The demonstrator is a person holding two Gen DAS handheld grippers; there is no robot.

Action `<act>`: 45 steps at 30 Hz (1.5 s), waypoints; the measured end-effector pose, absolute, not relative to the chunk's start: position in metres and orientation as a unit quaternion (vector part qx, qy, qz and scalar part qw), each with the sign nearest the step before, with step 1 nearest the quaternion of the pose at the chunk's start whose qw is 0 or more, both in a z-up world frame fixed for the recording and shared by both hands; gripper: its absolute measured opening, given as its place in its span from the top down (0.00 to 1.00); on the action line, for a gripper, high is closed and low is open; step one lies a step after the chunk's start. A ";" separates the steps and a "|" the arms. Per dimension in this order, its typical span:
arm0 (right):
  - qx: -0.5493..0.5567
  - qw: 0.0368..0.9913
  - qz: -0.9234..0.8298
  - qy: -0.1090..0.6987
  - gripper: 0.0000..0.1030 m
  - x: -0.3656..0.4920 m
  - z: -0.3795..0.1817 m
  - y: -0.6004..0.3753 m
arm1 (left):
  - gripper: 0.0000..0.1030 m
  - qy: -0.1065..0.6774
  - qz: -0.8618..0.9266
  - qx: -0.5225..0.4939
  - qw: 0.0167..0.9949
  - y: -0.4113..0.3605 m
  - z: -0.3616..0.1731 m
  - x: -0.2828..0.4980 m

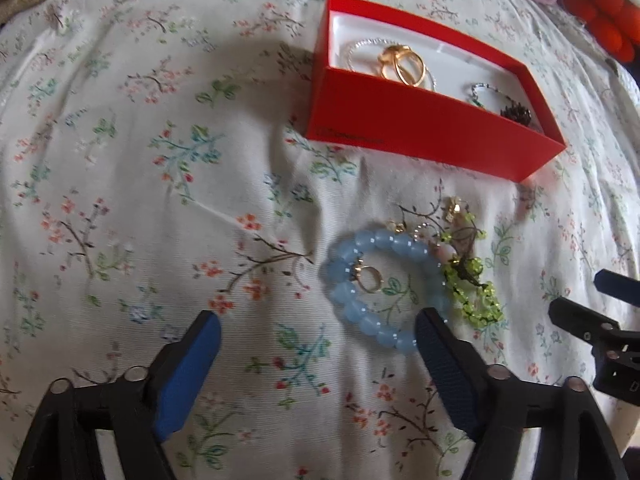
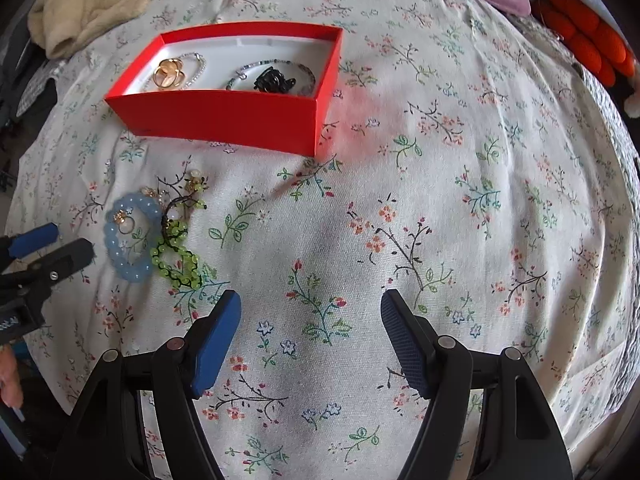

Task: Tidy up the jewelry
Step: 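Grasp the pale-blue bead bracelet with the left tool while the right tool grasps the green beaded bracelet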

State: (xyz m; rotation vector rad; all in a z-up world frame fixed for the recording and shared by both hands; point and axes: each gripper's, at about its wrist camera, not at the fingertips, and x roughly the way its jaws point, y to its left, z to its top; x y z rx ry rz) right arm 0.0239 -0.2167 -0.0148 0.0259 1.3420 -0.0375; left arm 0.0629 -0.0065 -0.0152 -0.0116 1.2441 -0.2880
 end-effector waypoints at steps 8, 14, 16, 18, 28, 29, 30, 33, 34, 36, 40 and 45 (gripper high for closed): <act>0.012 0.781 -0.015 0.625 0.27 0.027 -0.017 -0.215 | 0.61 0.599 -0.148 0.003 0.787 -0.032 -0.029 0.066; 0.013 0.779 -0.014 0.627 0.27 0.031 -0.018 -0.215 | 0.67 0.595 -0.133 0.043 0.791 -0.049 -0.036 0.066; 0.013 0.778 -0.015 0.627 0.27 0.032 -0.019 -0.215 | 0.70 0.593 -0.128 0.056 0.793 -0.052 -0.038 0.066; 0.013 0.778 -0.015 0.628 0.27 0.033 -0.019 -0.214 | 0.78 0.590 -0.123 0.069 0.795 -0.056 -0.038 0.067; 0.018 0.780 -0.011 0.626 0.27 0.042 -0.019 -0.204 | 0.92 0.568 -0.146 0.083 0.806 -0.067 -0.017 0.060; 0.018 0.780 -0.010 0.625 0.27 0.043 -0.019 -0.201 | 0.92 0.564 -0.149 0.084 0.808 -0.068 -0.014 0.059; 0.019 0.780 -0.008 0.625 0.27 0.045 -0.019 -0.199 | 0.92 0.560 -0.152 0.085 0.810 -0.068 -0.010 0.058; 0.022 0.780 -0.003 0.626 0.27 0.048 -0.019 -0.197 | 0.92 0.553 -0.156 0.086 0.814 -0.066 -0.005 0.055; 0.025 0.779 0.001 0.627 0.27 0.051 -0.020 -0.194 | 0.92 0.552 -0.156 0.086 0.814 -0.063 -0.003 0.054; 0.030 0.777 0.006 0.628 0.27 0.053 -0.022 -0.189 | 0.92 0.550 -0.156 0.084 0.816 -0.049 -0.002 0.049; 0.043 0.775 0.021 0.630 0.27 0.059 -0.026 -0.174 | 0.92 0.547 -0.151 0.081 0.819 -0.038 -0.001 0.052; 0.055 0.769 0.034 0.636 0.31 0.068 -0.036 -0.161 | 0.92 0.550 -0.145 0.078 0.819 -0.027 -0.003 0.055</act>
